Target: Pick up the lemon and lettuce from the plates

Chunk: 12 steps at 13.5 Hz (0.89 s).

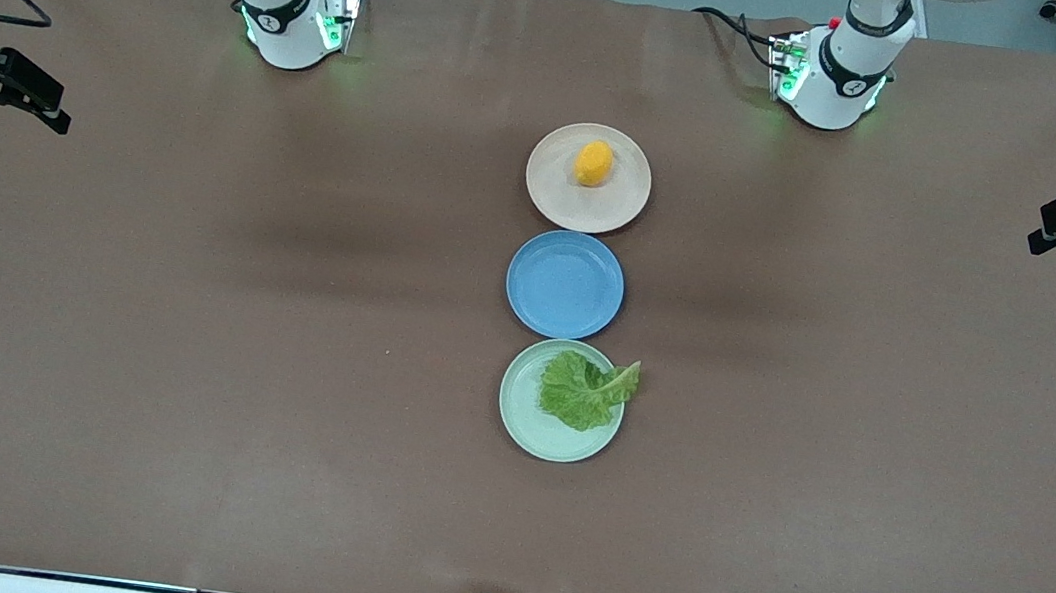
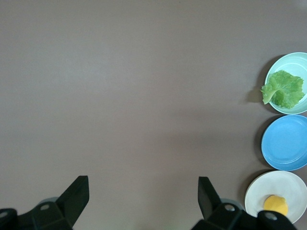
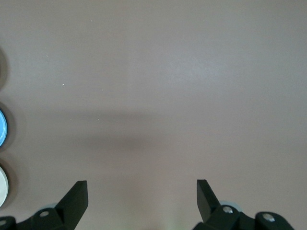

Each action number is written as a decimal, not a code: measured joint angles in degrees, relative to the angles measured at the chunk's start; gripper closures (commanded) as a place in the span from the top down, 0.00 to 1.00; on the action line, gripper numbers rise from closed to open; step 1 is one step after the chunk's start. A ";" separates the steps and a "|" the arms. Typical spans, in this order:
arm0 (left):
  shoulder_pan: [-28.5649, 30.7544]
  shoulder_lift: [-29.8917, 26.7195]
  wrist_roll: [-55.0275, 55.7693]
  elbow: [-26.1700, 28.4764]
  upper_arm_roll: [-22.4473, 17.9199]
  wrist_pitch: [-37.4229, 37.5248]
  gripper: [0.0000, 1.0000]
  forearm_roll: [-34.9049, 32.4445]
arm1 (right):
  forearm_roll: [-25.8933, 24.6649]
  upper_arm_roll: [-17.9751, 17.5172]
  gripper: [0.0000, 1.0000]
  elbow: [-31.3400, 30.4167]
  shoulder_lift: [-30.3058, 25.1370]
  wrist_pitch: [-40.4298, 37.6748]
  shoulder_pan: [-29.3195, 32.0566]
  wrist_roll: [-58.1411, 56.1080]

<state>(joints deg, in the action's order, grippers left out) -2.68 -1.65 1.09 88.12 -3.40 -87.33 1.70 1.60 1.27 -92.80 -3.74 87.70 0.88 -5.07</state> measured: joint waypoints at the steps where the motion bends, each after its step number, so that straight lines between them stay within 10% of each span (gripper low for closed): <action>1: 0.00 0.00 0.00 0.00 0.00 0.00 1.00 0.00 | 0.01 0.00 1.00 0.00 0.00 0.00 -0.02 0.00; 12: -1.38 2.53 3.26 0.09 1.00 -0.01 1.00 3.56 | 1.04 0.02 1.00 -0.44 -0.01 0.02 -0.10 0.06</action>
<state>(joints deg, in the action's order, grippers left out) -4.06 0.88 4.35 88.21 -2.40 -87.33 5.26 2.64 1.29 -93.23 -3.75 87.72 0.79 -5.01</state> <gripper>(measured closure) 0.000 0.000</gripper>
